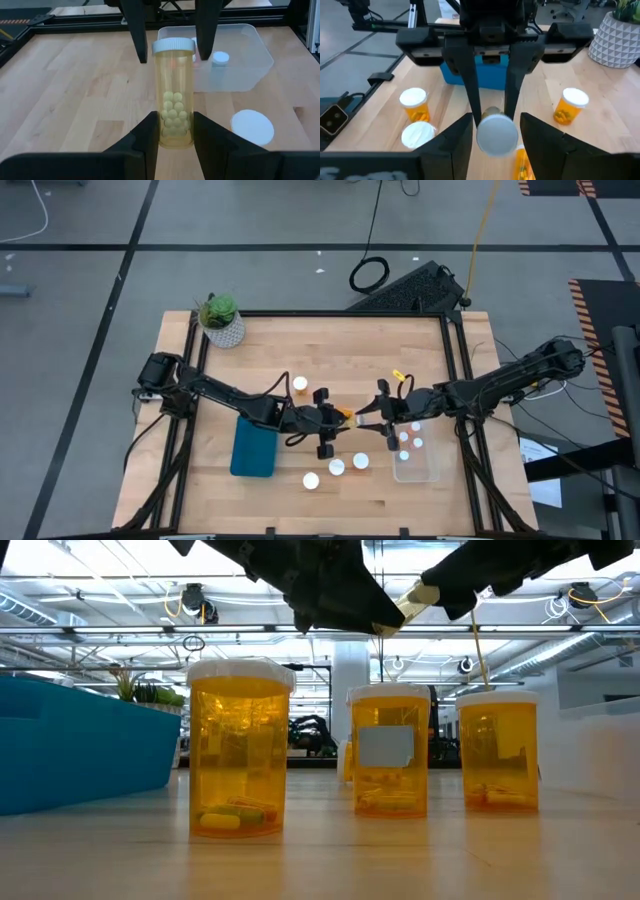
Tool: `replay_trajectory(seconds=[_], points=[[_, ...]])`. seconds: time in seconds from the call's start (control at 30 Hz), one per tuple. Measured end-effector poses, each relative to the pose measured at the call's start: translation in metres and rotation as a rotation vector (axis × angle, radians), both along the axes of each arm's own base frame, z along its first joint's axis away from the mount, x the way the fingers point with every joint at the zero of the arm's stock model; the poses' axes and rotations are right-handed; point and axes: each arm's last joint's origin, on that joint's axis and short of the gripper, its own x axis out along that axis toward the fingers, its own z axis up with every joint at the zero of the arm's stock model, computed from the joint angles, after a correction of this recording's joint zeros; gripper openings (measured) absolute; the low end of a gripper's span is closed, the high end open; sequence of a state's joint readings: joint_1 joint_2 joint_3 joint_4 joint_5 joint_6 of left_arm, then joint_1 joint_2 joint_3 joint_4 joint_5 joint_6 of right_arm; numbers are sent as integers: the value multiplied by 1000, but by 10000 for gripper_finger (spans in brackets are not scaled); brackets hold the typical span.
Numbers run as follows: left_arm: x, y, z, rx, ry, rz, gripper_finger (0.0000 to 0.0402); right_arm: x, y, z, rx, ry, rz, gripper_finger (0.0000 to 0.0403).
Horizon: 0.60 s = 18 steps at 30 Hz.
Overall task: Pick and place medicine bottles into bin by pill shape (circle, oval)
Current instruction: Put the yellow bottled tablet into the transparent bin
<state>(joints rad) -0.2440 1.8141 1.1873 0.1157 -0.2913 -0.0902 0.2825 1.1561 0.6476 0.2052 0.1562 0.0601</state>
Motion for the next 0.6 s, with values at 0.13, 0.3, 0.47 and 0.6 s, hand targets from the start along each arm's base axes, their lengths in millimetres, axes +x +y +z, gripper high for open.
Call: replay_trajectory(seconds=[0.13, 0.3, 0.47, 0.6], points=[[1, 0, 2, -2, -28, -3, 111, -1, 0, -2, -4, 22, 0, 143], [2, -1, 4, -6, -45, -5, 111, -1, 0, -2, -4, 23, 0, 125], [2, 0, 4, -7, -42, -4, 111, -1, 0, -2, -6, 22, 2, 116], [2, 0, 4, -7, -41, -4, 111, -1, 0, -2, -8, 22, 3, 117]])
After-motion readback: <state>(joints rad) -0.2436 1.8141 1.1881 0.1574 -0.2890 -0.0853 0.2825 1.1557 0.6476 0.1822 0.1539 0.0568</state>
